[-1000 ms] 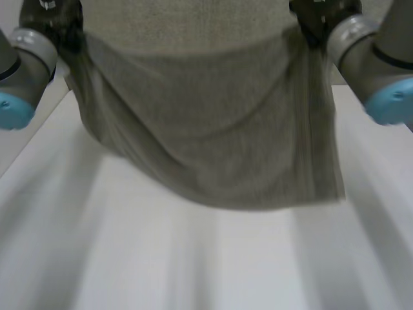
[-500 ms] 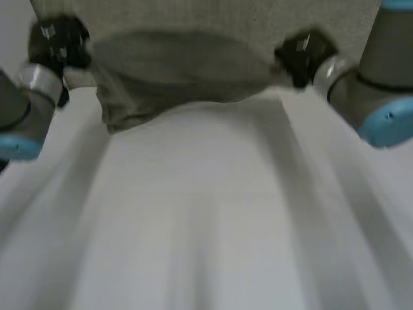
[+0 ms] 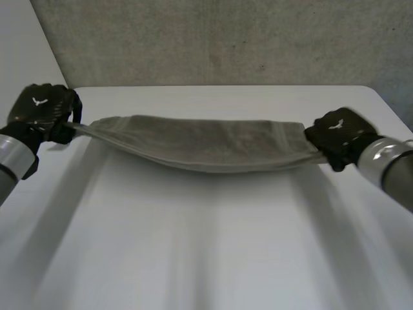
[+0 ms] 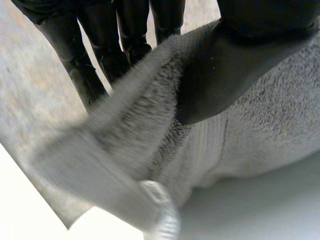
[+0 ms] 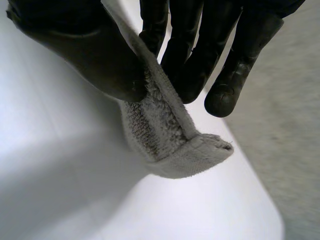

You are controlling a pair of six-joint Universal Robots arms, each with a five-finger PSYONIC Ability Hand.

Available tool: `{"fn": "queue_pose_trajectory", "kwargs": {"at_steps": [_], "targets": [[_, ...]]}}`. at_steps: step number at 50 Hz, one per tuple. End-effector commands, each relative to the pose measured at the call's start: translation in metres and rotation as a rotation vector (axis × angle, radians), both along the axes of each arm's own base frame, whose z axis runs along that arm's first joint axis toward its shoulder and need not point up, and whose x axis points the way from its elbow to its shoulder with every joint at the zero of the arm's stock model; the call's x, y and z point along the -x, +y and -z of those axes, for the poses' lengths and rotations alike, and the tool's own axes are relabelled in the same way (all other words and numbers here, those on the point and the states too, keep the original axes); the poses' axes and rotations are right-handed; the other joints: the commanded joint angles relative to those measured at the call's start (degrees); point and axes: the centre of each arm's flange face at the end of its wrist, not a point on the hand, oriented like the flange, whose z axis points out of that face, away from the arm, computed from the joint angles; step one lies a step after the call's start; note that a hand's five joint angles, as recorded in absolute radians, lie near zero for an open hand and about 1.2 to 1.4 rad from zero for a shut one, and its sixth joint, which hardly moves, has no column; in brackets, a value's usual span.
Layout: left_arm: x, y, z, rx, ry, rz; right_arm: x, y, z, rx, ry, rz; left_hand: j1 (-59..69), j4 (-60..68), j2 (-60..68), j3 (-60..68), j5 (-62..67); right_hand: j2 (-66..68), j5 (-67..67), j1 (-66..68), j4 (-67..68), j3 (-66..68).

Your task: Fold the towel.

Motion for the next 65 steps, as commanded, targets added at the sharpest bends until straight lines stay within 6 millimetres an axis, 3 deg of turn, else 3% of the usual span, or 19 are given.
{"fn": "queue_pose_trajectory", "kwargs": {"at_steps": [1,4,8,13,19,21,24,32,39,41,46,53,54,55,56,57,58,59,65], "targets": [[0.004,0.048,-0.020,0.043,0.007,0.043,0.025,0.027,-0.046,0.115,-0.039,0.026,7.19,1.90,2.71,2.89,5.64,4.49,3.54,3.92,3.41,2.99],[0.006,0.064,-0.015,0.030,0.008,0.059,0.032,0.038,-0.059,0.135,-0.054,0.012,6.71,1.42,2.23,2.41,5.16,4.49,3.54,3.92,3.41,2.99],[0.006,0.077,-0.002,-0.011,0.009,0.059,0.040,0.044,-0.061,0.106,-0.058,0.007,6.54,1.25,2.06,2.24,4.99,4.49,3.54,3.92,3.41,2.99],[0.006,0.082,0.005,-0.054,0.007,0.060,0.054,0.039,-0.062,0.064,-0.074,0.018,6.37,1.08,1.89,2.07,4.82,4.49,3.54,3.92,3.41,2.99],[0.005,0.075,0.002,-0.034,0.006,0.057,0.056,0.026,-0.055,0.037,-0.082,0.003,6.37,1.08,1.89,2.07,4.82,4.49,3.54,3.92,3.41,2.99],[0.005,0.061,0.002,-0.021,0.007,0.060,0.054,0.005,-0.032,-0.044,-0.078,0.001,3.86,-1.43,-0.62,-0.43,2.32,4.49,3.54,3.92,3.41,2.99],[0.006,0.050,0.009,-0.034,0.007,0.066,0.051,-0.019,-0.013,-0.094,-0.075,0.005,1.99,-3.29,-2.48,-2.30,0.45,4.49,3.54,3.92,3.41,2.99],[0.021,-0.016,0.044,-0.106,0.001,0.098,0.021,-0.055,0.021,-0.134,0.007,0.040,-2.71,-8.00,-7.19,-7.01,-4.26,4.49,3.54,3.92,3.41,2.99],[0.026,-0.054,0.068,-0.168,-0.003,0.076,0.012,-0.085,0.039,-0.098,0.008,0.080,-3.22,-8.51,-7.70,-7.51,-4.77,4.49,3.54,3.92,3.41,2.99],[0.030,-0.070,0.078,-0.183,-0.007,0.056,0.001,-0.093,0.046,-0.060,-0.023,0.079,-3.39,-8.67,-7.86,-7.68,-4.93,4.49,3.54,3.92,3.41,2.99],[0.032,-0.091,0.093,-0.184,-0.021,0.045,-0.005,-0.107,0.052,0.005,-0.048,0.124,-10.94,-16.23,-15.42,-15.23,-12.48,4.49,3.54,3.92,3.41,2.99],[0.040,-0.102,0.108,-0.190,-0.043,0.061,-0.026,-0.118,0.071,0.027,-0.037,0.116,-19.20,-24.49,-23.68,-23.49,-20.75,4.49,3.54,3.92,3.41,2.99],[0.043,-0.102,0.111,-0.196,-0.044,0.063,-0.026,-0.118,0.071,0.027,-0.037,0.116,-25.70,-30.98,-30.17,-29.99,-27.24,4.49,3.54,3.92,3.41,2.99],[0.043,-0.102,0.111,-0.196,-0.044,0.063,-0.029,-0.120,0.077,0.021,-0.036,0.114,-25.76,-31.05,-30.24,-30.05,-27.31,0.22,-0.73,-0.35,-0.86,-1.28],[0.045,-0.103,0.112,-0.199,-0.046,0.061,-0.032,-0.122,0.081,0.018,-0.031,0.114,-36.75,-42.04,-41.23,-41.05,-38.30,-23.80,-24.75,-24.38,-24.88,-25.30],[0.045,-0.104,0.115,-0.207,-0.048,0.051,-0.032,-0.122,0.081,0.018,-0.031,0.114,-49.52,-54.81,-54.00,-53.81,-51.06,-24.04,-24.99,-24.62,-25.12,-25.54],[0.045,-0.104,0.115,-0.207,-0.048,0.050,-0.031,-0.124,0.085,0.017,-0.025,0.129,-49.65,-54.93,-54.12,-53.94,-51.19,-52.69,-53.63,-53.26,-53.77,-54.19],[0.045,-0.104,0.115,-0.214,-0.050,0.035,-0.030,-0.125,0.087,0.019,-0.019,0.149,-62.80,-68.09,-67.28,-67.10,-64.35,-65.51,-66.46,-66.08,-66.59,-67.01],[0.040,-0.106,0.107,-0.214,-0.053,-0.028,-0.029,-0.129,0.080,0.044,-0.022,0.188,-62.10,-67.38,-66.57,-66.39,-63.64,-65.51,-66.46,-66.08,-66.59,-67.01]]}}
